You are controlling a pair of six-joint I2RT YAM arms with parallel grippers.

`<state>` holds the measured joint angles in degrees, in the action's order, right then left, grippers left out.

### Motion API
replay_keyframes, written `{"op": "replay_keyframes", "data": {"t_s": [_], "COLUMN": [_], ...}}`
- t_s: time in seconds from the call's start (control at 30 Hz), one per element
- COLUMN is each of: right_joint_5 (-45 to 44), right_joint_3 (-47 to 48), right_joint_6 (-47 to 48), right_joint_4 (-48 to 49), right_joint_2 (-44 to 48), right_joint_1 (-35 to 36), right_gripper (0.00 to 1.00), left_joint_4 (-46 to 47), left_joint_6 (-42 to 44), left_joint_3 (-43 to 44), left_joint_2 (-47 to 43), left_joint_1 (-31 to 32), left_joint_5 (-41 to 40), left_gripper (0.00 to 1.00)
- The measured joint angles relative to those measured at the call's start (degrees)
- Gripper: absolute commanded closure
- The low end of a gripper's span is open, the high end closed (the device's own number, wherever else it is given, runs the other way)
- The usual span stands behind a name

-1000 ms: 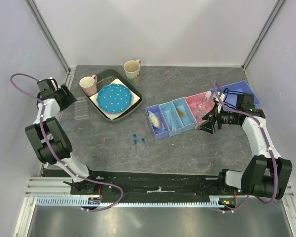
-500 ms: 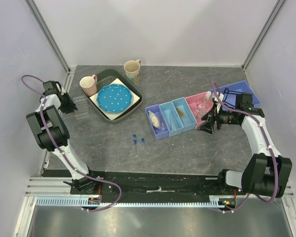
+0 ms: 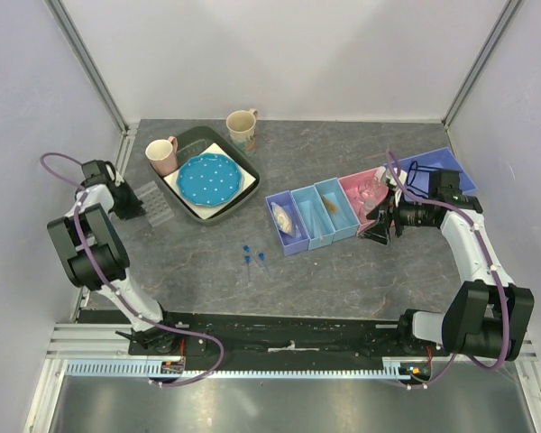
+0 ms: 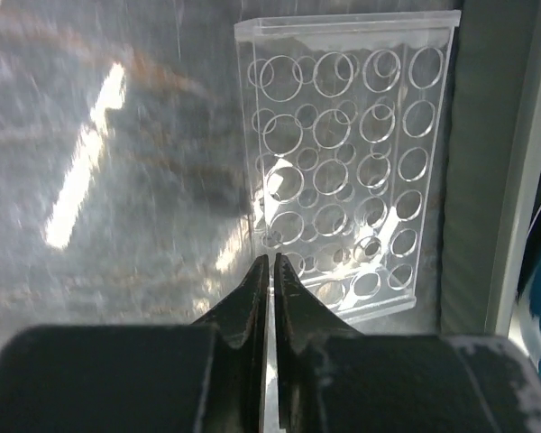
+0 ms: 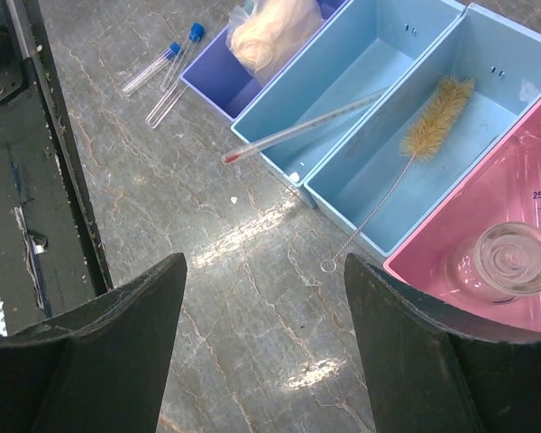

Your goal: Organize the chemistry lab equipment

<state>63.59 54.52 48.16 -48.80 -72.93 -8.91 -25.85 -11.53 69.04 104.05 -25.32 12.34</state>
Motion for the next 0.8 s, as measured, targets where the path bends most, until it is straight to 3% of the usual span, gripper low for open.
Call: {"op": "replay_keyframes", "data": {"t_s": [0.4,0.6,0.8], "right_joint_5": [0.1,0.2,0.2], "right_joint_3": [0.1,0.1,0.3], "right_joint_6": [0.6,0.9,1.2], "right_joint_4": [-0.7,-1.1,-1.4], "right_joint_2": [0.5,0.7,1.0], "right_joint_1": [0.6,0.9,0.9], "right_gripper": [0.21,0.21,0.21], "left_joint_4": [1.3,-1.2,-4.8], "left_joint_6": [-8.0,-11.5,-16.0], "left_joint_3": [-23.4,-27.5,-31.8], "left_joint_2": [-20.2,-25.0,-30.8], "left_joint_1": [2.0,9.6,13.4], "left_joint_5": [3.9,5.0,8.0], "left_gripper": [0.92,0.88,0.84]}}
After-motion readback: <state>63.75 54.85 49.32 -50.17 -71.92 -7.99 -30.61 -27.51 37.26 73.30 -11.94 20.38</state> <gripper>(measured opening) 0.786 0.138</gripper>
